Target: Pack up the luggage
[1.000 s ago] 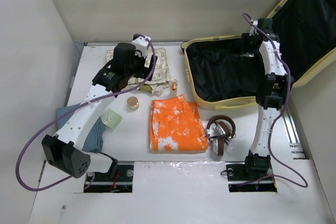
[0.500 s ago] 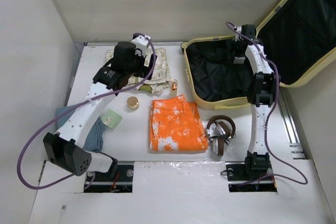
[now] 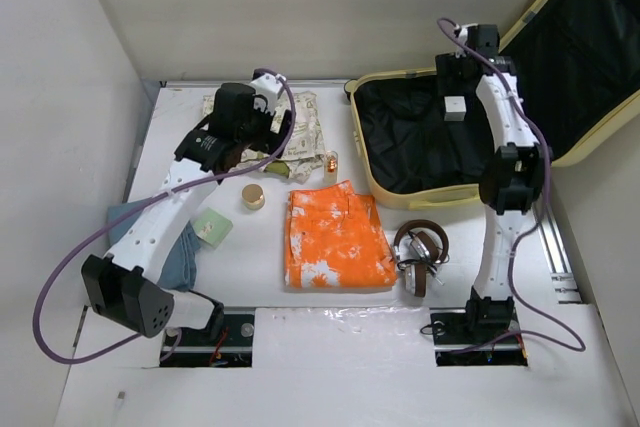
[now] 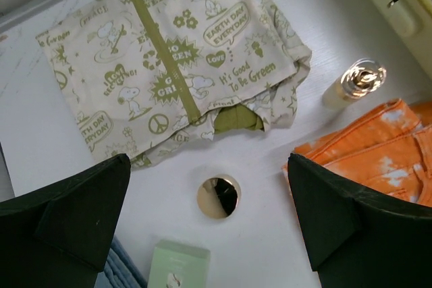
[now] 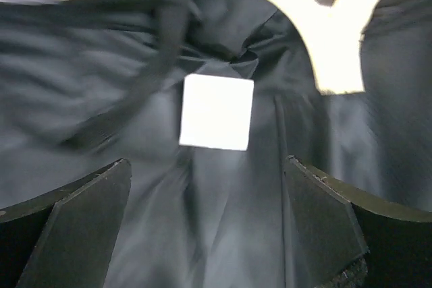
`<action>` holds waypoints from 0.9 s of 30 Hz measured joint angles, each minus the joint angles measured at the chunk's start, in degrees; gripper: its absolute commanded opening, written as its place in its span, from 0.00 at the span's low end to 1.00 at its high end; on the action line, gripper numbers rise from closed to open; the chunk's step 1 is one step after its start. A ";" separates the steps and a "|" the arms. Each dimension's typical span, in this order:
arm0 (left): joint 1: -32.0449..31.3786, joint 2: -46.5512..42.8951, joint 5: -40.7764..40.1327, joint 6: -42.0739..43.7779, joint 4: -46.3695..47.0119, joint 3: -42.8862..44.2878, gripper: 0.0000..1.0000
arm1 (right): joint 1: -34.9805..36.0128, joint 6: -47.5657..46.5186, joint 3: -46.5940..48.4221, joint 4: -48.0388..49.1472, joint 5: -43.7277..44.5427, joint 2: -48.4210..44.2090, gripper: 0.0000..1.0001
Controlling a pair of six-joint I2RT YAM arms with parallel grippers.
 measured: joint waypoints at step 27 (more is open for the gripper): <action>7.13 13.22 5.11 10.47 -0.81 -19.39 0.88 | 31.23 21.90 -54.99 -9.88 3.19 -58.34 0.99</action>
